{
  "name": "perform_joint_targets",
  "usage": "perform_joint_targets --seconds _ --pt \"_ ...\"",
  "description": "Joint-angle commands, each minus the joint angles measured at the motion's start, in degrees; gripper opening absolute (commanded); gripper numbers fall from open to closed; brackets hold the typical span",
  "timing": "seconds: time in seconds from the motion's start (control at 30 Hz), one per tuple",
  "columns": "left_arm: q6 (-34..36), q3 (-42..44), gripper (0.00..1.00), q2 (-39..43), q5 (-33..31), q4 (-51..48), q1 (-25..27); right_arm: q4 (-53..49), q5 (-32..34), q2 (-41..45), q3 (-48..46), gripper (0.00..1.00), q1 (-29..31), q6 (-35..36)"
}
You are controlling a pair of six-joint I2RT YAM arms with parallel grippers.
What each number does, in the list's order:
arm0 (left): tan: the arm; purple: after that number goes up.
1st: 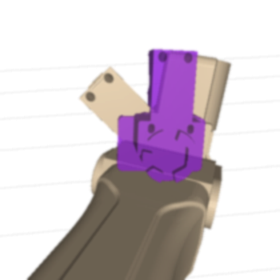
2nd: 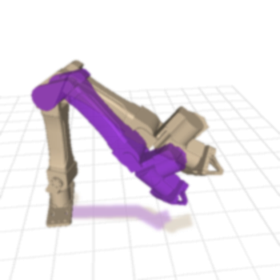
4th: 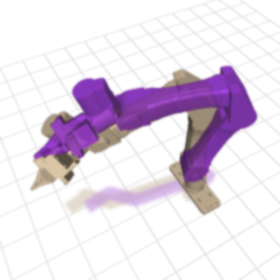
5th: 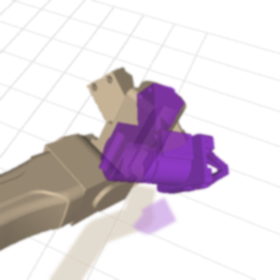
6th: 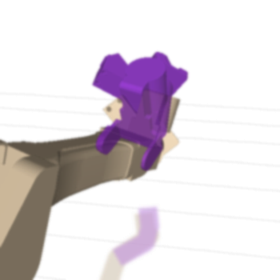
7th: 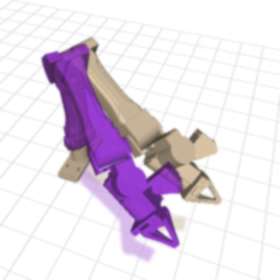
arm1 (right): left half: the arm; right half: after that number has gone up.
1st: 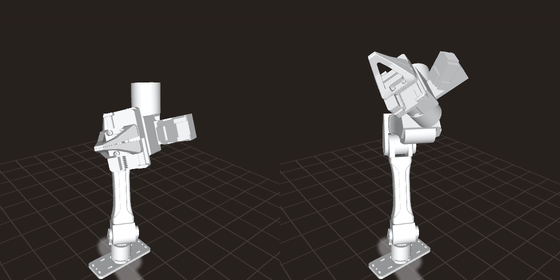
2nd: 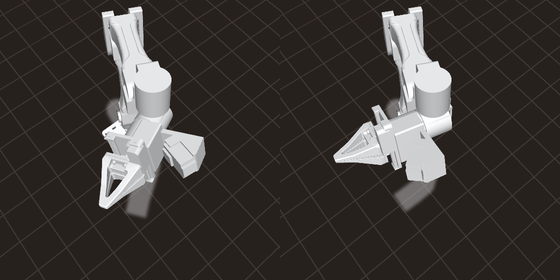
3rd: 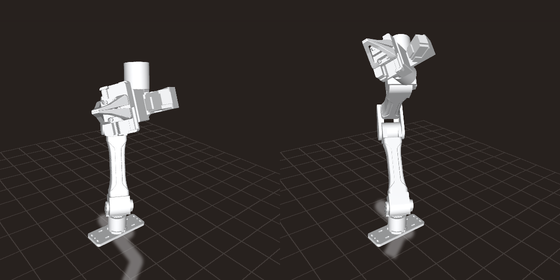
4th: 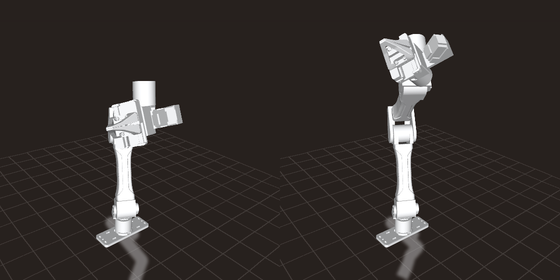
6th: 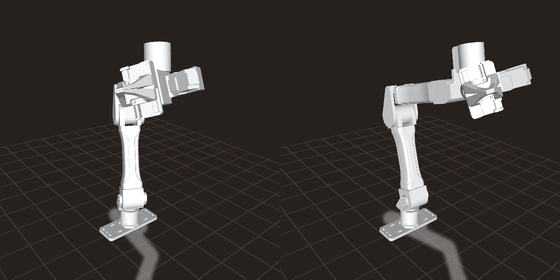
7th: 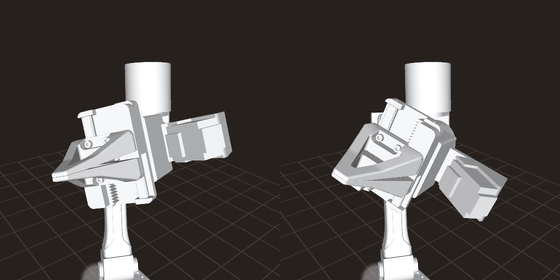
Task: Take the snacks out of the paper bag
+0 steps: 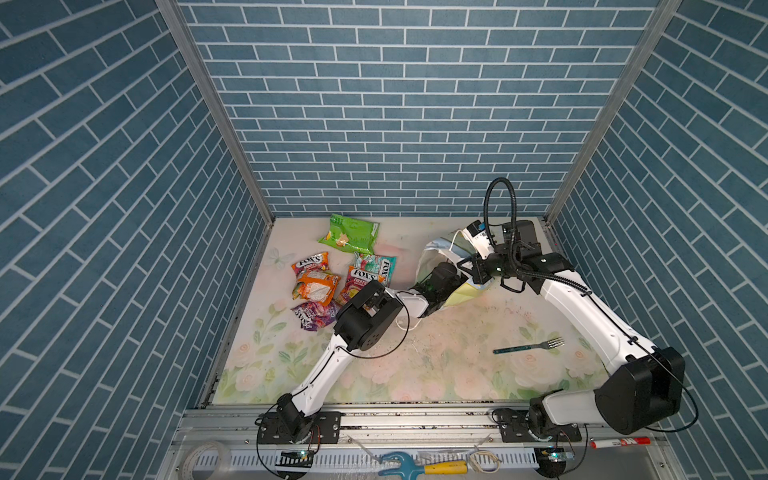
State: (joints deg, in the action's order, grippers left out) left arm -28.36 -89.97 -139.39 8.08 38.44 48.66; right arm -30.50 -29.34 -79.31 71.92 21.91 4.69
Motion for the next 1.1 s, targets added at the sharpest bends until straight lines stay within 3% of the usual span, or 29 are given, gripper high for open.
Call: perform_joint_targets --seconds 0.0,0.4,0.83,1.07 --pt "-1.45 0.91 1.00 2.59 0.23 0.06 -0.40 -1.55 -2.13 0.56 2.68 0.00 0.55 3.95" --pt "-0.73 -13.86 1.00 -4.00 4.05 -11.27 -0.68 -4.13 -2.30 -1.24 6.24 0.00 0.66 5.19" --pt "-1.35 -24.14 1.00 -8.94 7.45 -18.00 -0.39 -7.60 -4.09 -3.51 10.26 0.00 1.16 6.70" --pt "-1.19 -34.12 1.00 -13.44 14.90 -19.74 -0.15 -7.47 -5.36 -3.23 9.82 0.00 1.47 6.55"
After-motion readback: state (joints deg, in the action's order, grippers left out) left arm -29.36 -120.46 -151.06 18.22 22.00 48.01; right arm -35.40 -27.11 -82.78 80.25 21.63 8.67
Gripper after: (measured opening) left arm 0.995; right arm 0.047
